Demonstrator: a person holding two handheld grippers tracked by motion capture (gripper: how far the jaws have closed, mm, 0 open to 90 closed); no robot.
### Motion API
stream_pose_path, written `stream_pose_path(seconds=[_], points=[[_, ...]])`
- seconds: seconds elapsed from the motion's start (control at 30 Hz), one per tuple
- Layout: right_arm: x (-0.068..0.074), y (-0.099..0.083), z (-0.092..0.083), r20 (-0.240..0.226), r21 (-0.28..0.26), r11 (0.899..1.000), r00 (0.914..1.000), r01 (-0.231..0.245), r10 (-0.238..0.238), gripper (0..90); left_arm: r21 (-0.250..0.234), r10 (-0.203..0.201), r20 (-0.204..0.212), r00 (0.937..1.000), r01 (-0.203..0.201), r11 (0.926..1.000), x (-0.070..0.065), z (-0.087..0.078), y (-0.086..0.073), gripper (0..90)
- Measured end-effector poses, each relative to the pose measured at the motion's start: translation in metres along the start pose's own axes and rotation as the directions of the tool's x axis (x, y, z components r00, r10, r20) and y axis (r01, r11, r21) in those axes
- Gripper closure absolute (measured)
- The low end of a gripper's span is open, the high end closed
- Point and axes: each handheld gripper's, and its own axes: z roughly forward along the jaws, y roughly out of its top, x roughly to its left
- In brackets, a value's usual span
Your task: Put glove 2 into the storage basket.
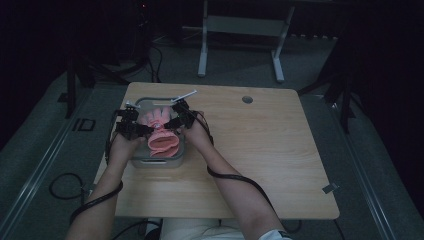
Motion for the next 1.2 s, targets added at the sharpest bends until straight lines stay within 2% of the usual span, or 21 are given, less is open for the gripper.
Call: stream_pose_path(seconds=[0.07,0.1,0.17,0.23,0.47,0.53,0.6,0.73,0.8,0.9,0.97,1.07,1.1,1.13,1.2], points=[[0.001,0.001,-0.001,-0.012,-0.006,1.0,0.9999,-0.007,0.007,52.8,-0.003,-0.004,-0.001,1.0,0.004,1.0,0.0,-0.002,0.001,39.1],[0.003,0.001,-0.002,-0.029,-0.018,1.0,0.9996,0.005,-0.006,53.0,-0.014,-0.004,-0.003,1.0,0.004,0.9999,0.0,-0.004,0.001,39.1],[0.004,0.003,-0.005,-0.045,-0.033,0.999,0.9989,0.01,-0.011,50.9,-0.033,-0.011,0.005,0.9999,0.011,0.9994,0.001,-0.008,0.002,37.9],[0.003,0.005,-0.009,-0.07,-0.056,0.998,0.9975,-0.008,0.004,49.0,-0.046,-0.011,0.004,0.9999,0.011,0.9989,0.002,-0.011,0.003,36.0],[0.01,0.01,-0.02,-0.125,-0.095,0.995,0.992,0.003,-0.015,44.2,-0.086,-0.008,0.042,0.9991,0.011,0.9963,0.004,-0.02,0.004,17.5],[0.013,0.011,-0.023,-0.134,-0.104,0.995,0.9907,0.01,-0.024,43.4,-0.101,0.002,0.042,0.9991,0.002,0.9949,0.003,-0.023,0.005,14.8],[0.016,0.013,-0.028,-0.14,-0.116,0.993,0.9895,0.017,-0.034,42.5,-0.122,0.004,0.046,0.9989,0.002,0.9926,0.003,-0.027,0.005,14.0],[0.02,0.017,-0.041,-0.145,-0.147,0.988,0.9871,0.046,-0.067,36.6,-0.17,0.035,0.034,0.9988,-0.029,0.9849,0.001,-0.032,0.005,2.6],[0.02,0.017,-0.043,-0.146,-0.15,0.987,0.9866,0.05,-0.072,35.4,-0.18,0.053,0.022,0.9983,-0.048,0.9825,-0.001,-0.033,0.004,1.9],[0.022,0.018,-0.047,-0.146,-0.156,0.985,0.9849,0.071,-0.094,32.3,-0.191,0.062,0.033,0.9975,-0.055,0.9801,-0.003,-0.035,0.004,1.9],[0.022,0.017,-0.048,-0.162,-0.155,0.985,0.9812,0.08,-0.105,28.7,-0.198,0.071,0.045,0.9964,-0.061,0.9783,-0.005,-0.038,0.003,1.9],[0.02,0.013,-0.053,-0.159,-0.163,0.981,0.9789,0.103,-0.129,27.2,-0.22,0.097,0.058,0.9936,-0.082,0.9719,-0.01,-0.046,0.0,1.9],[0.02,0.013,-0.053,-0.159,-0.163,0.981,0.9789,0.103,-0.129,27.2,-0.22,0.097,0.058,0.9936,-0.082,0.9719,-0.01,-0.046,0.0,1.9],[0.019,0.012,-0.055,-0.156,-0.172,0.979,0.9784,0.109,-0.136,26.4,-0.237,0.11,0.069,0.9915,-0.09,0.9672,-0.013,-0.051,-0.003,1.9],[0.013,0.008,-0.06,-0.152,-0.178,0.978,0.9787,0.11,-0.138,24.3,-0.251,0.121,0.085,0.989,-0.097,0.9632,-0.017,-0.055,-0.006,1.9]])
